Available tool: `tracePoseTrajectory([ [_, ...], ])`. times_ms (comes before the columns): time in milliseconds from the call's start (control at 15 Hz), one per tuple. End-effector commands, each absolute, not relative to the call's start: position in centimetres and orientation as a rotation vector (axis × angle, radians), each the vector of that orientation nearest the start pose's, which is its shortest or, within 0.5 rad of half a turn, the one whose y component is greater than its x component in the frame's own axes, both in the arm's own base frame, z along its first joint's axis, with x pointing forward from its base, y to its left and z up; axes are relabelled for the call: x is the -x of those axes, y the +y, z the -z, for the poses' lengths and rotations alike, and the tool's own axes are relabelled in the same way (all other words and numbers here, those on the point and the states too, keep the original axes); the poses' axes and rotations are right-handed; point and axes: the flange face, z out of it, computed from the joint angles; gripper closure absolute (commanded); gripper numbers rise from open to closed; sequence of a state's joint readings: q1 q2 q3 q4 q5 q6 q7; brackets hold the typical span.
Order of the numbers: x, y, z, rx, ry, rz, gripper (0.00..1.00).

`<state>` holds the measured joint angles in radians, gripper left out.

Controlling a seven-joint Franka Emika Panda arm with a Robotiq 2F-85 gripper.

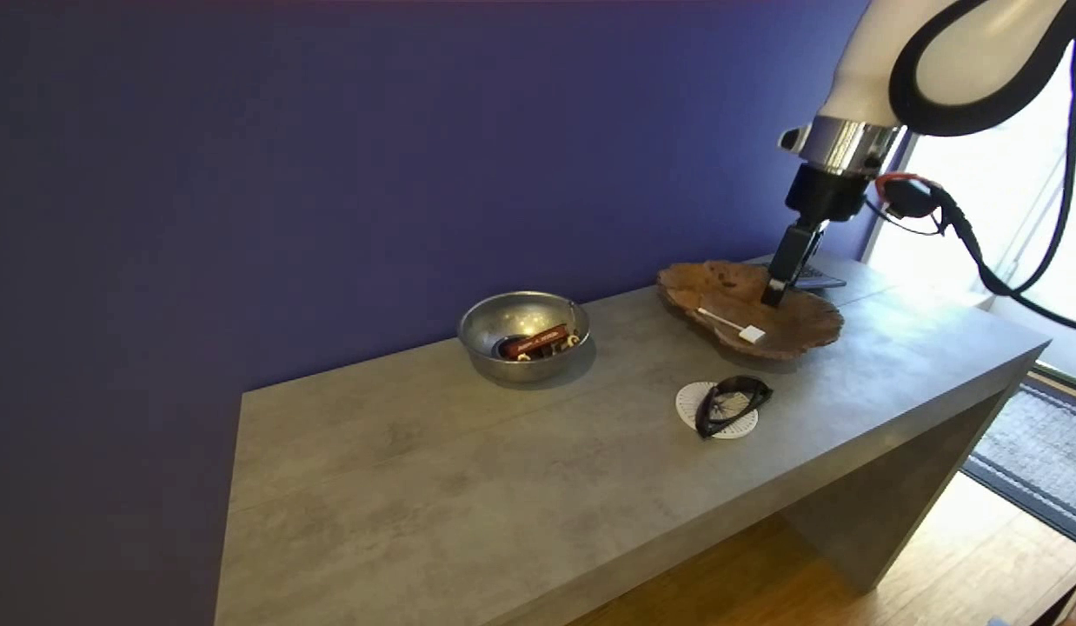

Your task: Remove the adaptor cable from the wooden tray

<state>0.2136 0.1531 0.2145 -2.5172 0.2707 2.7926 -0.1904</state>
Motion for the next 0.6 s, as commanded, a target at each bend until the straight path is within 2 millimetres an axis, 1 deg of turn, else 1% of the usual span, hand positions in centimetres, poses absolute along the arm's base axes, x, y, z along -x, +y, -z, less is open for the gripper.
tracePoseTrajectory([
  [0, -45.7, 17.9, -20.2, 2.918, -0.739, 0.174, 0.0],
  [67, -44.3, 18.8, -21.1, 2.929, -0.66, 0.151, 0.0],
  [133, -44.5, 18.4, -20.3, 2.93, -0.657, 0.14, 0.0],
  [267, -44.5, 18.3, -20.2, 2.93, -0.652, 0.134, 0.0],
  [333, -44.9, 18.0, -20.1, 2.961, -0.633, 0.187, 0.0],
  [400, -46.1, 16.4, -19.2, 3.001, -0.571, 0.202, 0.0],
  [533, -47.9, 13.7, -18.1, 3.063, -0.472, 0.247, 0.0],
])
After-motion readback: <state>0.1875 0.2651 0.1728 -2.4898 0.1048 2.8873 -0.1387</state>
